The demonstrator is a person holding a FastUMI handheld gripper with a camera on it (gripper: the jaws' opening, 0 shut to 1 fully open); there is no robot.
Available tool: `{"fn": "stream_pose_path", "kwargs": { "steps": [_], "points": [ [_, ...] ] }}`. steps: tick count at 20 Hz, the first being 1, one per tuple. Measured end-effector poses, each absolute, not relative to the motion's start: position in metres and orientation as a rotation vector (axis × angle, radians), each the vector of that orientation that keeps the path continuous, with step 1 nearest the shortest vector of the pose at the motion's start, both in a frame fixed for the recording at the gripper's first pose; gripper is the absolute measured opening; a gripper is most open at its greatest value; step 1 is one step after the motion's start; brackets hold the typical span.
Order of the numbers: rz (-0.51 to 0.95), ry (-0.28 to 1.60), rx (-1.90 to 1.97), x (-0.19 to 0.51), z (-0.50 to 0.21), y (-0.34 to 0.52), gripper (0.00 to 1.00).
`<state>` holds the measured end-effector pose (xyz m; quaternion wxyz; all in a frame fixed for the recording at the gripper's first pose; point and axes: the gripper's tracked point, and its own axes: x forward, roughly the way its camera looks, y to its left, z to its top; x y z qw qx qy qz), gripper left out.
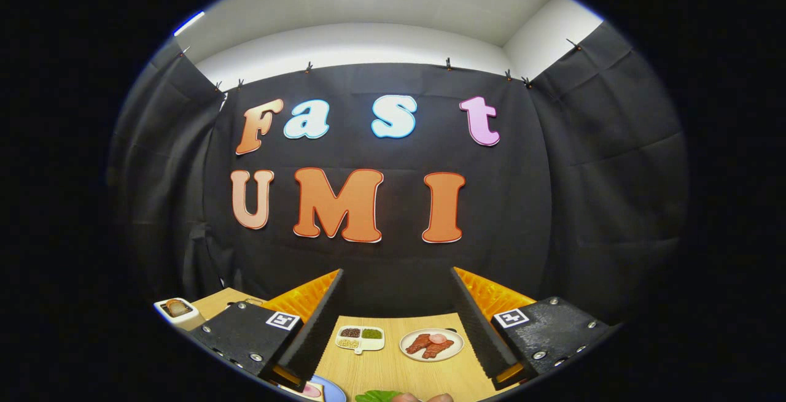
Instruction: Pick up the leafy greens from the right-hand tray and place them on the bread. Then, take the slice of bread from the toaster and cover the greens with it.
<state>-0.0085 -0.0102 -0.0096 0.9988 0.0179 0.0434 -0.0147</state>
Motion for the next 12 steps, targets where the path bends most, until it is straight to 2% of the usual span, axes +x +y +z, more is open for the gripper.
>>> {"fn": "stream_pose_path", "kwargs": {
  "steps": [12],
  "points": [
    [-0.056, 0.134, 0.021, -0.010, -0.030, -0.024, 0.99]
  ]
}}
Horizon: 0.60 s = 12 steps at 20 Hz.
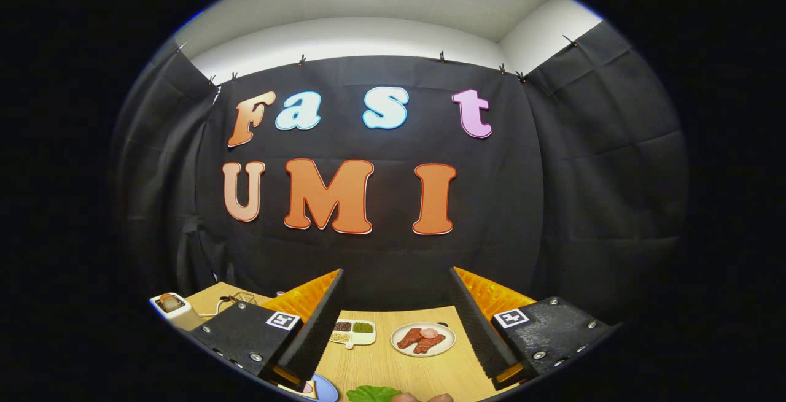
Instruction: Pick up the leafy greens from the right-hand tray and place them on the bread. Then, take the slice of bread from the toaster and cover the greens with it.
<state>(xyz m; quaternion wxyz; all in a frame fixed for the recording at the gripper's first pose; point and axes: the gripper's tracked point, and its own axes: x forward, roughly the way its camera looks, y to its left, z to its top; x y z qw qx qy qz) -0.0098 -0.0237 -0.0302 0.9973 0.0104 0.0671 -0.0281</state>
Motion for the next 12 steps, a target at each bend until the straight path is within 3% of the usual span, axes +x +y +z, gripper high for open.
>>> {"fn": "stream_pose_path", "kwargs": {
  "steps": [12],
  "points": [
    [0.018, 0.469, 0.001, -0.011, -0.156, -0.002, 0.99]
  ]
}}
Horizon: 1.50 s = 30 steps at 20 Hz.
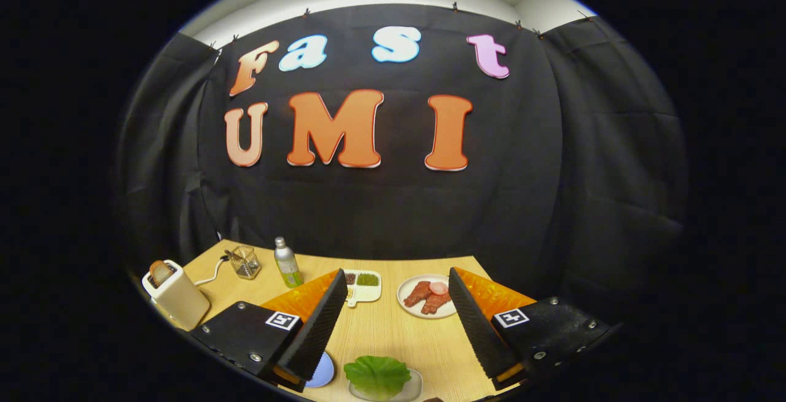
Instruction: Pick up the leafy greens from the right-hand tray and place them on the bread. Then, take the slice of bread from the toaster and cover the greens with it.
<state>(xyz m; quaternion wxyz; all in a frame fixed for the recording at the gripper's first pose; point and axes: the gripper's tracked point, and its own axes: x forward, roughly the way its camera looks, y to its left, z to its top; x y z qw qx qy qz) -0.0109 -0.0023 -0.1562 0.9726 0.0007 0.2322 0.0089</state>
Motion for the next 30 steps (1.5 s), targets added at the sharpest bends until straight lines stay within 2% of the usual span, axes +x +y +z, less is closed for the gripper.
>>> {"fn": "stream_pose_path", "kwargs": {
  "steps": [11, 16, 27, 30],
  "points": [
    [0.094, 0.937, 0.018, -0.056, -0.300, 0.012, 0.97],
    [0.114, 1.160, 0.031, -0.089, -0.358, 0.017, 0.92],
    [0.173, 1.441, -0.043, -0.125, -0.434, 0.035, 0.89],
    [0.169, 1.484, -0.059, -0.128, -0.445, 0.036, 0.82]
  ]
}}
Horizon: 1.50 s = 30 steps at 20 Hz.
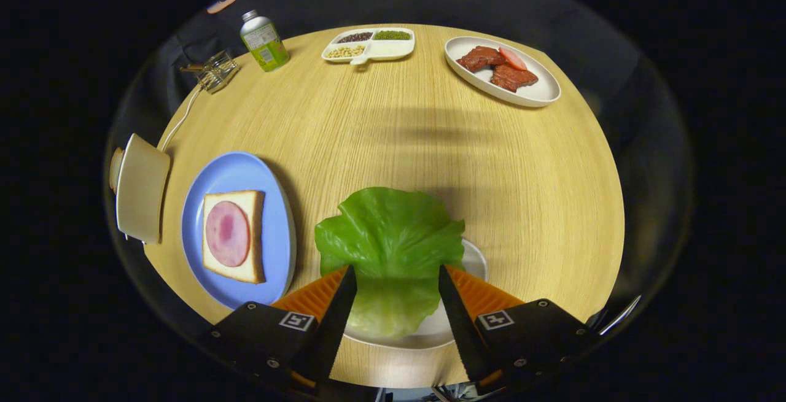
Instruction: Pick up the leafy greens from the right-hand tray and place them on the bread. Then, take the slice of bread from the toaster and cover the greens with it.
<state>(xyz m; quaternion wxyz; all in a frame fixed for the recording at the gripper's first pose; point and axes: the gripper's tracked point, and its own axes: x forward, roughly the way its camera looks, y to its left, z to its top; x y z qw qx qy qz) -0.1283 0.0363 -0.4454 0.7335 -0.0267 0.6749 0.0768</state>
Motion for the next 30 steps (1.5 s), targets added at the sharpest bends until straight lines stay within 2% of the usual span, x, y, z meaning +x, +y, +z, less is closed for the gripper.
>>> {"fn": "stream_pose_path", "kwargs": {
  "steps": [9, 11, 12, 14, 18, 22, 30],
  "points": [
    [0.126, 1.543, -0.063, -0.132, -0.456, 0.038, 0.70],
    [0.115, 1.540, -0.055, -0.132, -0.456, 0.041, 0.59],
    [0.101, 1.536, -0.049, -0.131, -0.455, 0.042, 0.43],
    [0.073, 1.535, -0.028, -0.132, -0.456, 0.042, 0.22],
    [0.036, 1.549, 0.056, -0.132, -0.455, 0.039, 0.05],
    [0.028, 1.493, 0.136, -0.124, -0.425, 0.043, 0.04],
    [0.180, 1.394, 0.179, -0.103, -0.364, 0.094, 0.04]
  ]
}}
